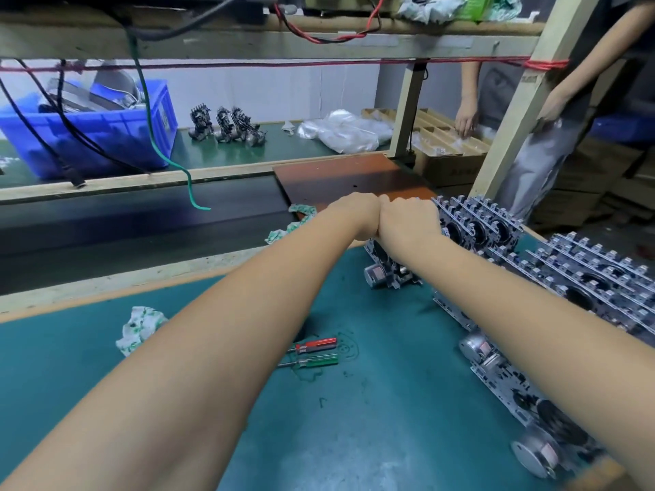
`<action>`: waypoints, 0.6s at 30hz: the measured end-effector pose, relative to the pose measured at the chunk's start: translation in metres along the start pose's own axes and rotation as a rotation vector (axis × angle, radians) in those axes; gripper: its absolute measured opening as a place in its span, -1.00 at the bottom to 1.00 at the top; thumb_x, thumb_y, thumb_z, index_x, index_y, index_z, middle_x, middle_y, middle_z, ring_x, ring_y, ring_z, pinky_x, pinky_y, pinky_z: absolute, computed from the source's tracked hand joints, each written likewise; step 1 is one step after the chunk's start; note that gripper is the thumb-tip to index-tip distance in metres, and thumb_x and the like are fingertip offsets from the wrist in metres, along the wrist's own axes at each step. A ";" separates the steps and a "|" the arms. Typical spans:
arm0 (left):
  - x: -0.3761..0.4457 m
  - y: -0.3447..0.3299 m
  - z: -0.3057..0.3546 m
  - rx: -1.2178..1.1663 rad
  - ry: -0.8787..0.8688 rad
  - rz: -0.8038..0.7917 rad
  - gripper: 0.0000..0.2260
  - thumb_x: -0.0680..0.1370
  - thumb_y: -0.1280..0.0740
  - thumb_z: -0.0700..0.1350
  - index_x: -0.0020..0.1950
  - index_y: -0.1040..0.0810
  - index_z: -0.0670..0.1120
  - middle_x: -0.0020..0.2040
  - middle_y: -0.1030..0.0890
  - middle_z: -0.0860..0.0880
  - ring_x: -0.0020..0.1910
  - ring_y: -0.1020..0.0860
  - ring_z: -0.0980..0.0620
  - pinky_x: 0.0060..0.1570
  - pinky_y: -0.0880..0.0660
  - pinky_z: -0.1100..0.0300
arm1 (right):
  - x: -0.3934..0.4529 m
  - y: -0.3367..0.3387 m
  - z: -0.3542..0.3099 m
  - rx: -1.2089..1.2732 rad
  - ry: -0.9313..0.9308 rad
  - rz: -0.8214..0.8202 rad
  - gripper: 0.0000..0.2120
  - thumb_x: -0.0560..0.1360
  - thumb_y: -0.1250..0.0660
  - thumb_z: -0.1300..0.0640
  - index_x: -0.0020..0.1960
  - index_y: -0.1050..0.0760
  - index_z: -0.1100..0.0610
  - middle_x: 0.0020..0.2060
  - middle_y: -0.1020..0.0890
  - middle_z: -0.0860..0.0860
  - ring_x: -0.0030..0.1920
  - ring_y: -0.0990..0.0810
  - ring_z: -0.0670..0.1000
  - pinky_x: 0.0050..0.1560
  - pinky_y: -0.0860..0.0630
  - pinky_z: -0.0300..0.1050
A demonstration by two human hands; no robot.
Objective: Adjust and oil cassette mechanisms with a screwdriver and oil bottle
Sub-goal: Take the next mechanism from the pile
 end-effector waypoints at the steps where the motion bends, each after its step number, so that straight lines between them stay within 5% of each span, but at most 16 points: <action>1: -0.006 0.003 0.001 -0.010 -0.007 0.009 -0.97 0.56 -0.21 -0.24 -0.03 -0.42 -0.15 0.09 -0.56 -0.16 -0.10 -0.43 -0.13 -0.12 -0.36 0.07 | -0.005 0.007 -0.003 0.001 0.005 0.024 -0.80 0.57 -0.16 0.22 0.19 -0.36 0.18 0.08 -0.60 0.09 0.08 -0.58 0.15 -0.19 -0.28 -0.11; 9: -0.168 0.041 -0.055 -0.176 0.011 0.357 -0.85 0.49 -0.23 -0.15 0.02 -0.51 0.01 0.01 -0.63 0.02 -0.02 -0.56 -0.08 -0.04 -0.50 0.00 | -0.089 0.095 -0.075 0.378 0.254 0.244 -0.82 0.56 -0.17 -0.05 0.00 -0.41 0.05 -0.10 -0.63 0.08 -0.08 -0.57 0.21 -0.28 -0.22 -0.05; 13: -0.284 0.021 -0.122 -0.405 0.177 0.458 -0.86 0.47 -0.31 -0.09 -0.05 -0.55 0.14 -0.17 -0.60 0.19 -0.21 -0.53 0.18 -0.15 -0.50 0.12 | -0.132 0.112 -0.167 0.730 0.507 0.098 -0.83 0.55 -0.18 -0.12 -0.09 -0.40 -0.04 -0.14 -0.63 -0.01 -0.08 -0.55 0.13 -0.20 -0.40 -0.03; 18: -0.401 -0.034 -0.214 -0.445 0.558 0.421 -0.84 0.48 -0.42 -0.04 -0.17 -0.54 0.24 -0.23 -0.61 0.23 -0.19 -0.54 0.23 -0.15 -0.49 0.24 | -0.175 0.091 -0.298 0.829 0.787 -0.116 -0.78 0.60 -0.13 -0.04 0.05 -0.48 0.05 0.00 -0.57 0.00 0.05 -0.49 0.05 -0.05 -0.39 -0.05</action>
Point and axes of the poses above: each hand's wrist, its own x-axis towards the middle knuckle, its own y-axis out of the back of the hand, z = x × y, the point moved 7 cm from there along x, towards the middle knuckle
